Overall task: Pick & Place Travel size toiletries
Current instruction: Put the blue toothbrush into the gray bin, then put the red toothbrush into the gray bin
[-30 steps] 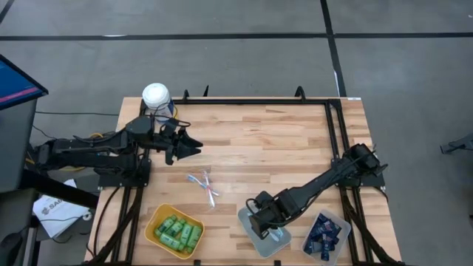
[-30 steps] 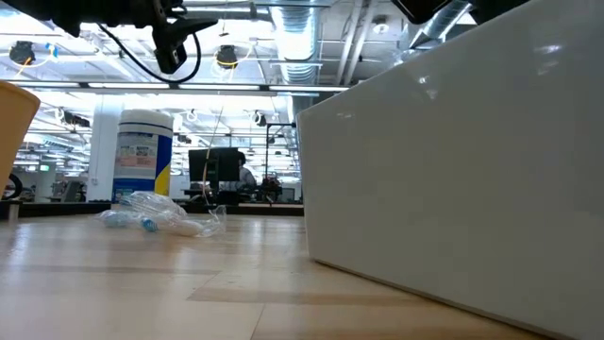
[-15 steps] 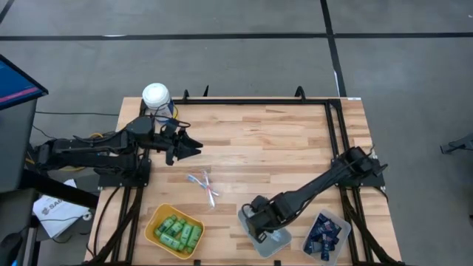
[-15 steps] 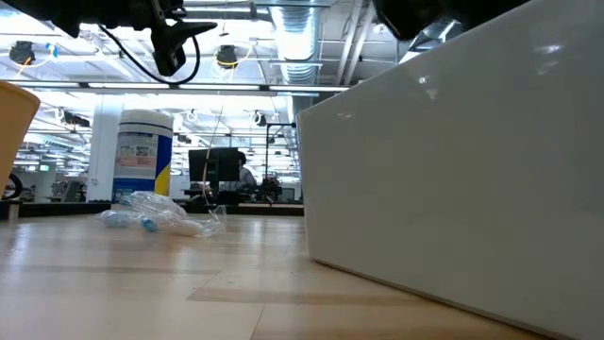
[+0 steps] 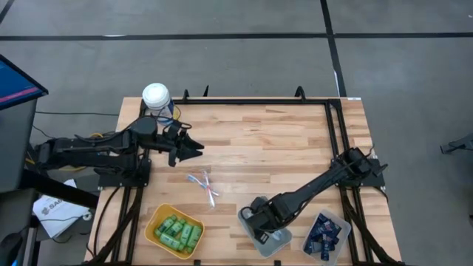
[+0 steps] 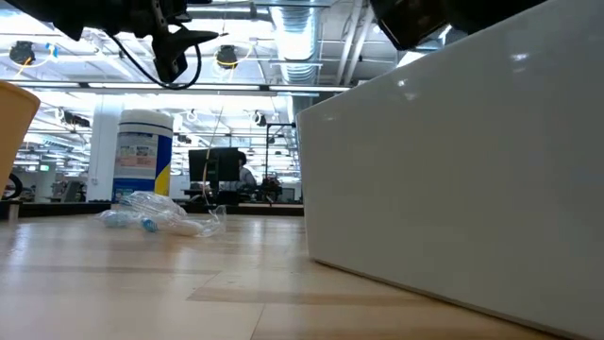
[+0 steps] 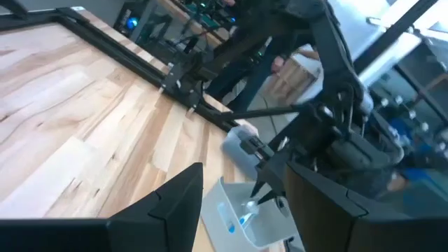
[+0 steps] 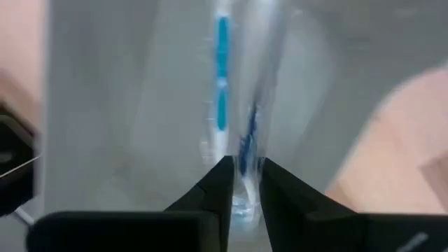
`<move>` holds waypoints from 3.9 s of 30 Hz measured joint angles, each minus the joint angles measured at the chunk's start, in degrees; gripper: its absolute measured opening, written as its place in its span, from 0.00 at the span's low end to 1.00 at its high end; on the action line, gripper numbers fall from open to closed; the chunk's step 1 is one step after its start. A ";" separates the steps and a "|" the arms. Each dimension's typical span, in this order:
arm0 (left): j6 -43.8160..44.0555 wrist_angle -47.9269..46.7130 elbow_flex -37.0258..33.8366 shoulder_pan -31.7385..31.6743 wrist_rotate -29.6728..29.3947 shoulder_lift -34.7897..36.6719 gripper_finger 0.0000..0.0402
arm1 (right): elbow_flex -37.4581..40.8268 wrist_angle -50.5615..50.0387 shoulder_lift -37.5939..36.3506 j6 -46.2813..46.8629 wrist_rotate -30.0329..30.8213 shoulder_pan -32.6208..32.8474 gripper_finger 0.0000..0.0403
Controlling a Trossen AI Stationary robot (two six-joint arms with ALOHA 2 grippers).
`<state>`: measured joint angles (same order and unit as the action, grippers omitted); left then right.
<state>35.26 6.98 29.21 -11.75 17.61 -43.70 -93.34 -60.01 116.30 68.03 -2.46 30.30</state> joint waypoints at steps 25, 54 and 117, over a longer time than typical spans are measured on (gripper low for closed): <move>-45.88 -16.14 -0.04 22.83 -4.75 -12.60 0.48 | -0.04 2.27 -2.17 -2.03 -0.50 -1.01 0.63; -63.55 5.95 -0.02 24.26 -6.95 -44.25 0.48 | -0.04 4.12 -2.15 -2.01 -0.53 -1.18 0.63; -19.70 36.78 -0.04 16.33 -16.48 -4.48 0.06 | -0.04 55.90 -12.47 -42.38 21.95 -21.88 0.63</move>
<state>15.56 43.76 29.17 4.58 1.13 -48.18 -93.38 -4.10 103.83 25.65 19.50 8.43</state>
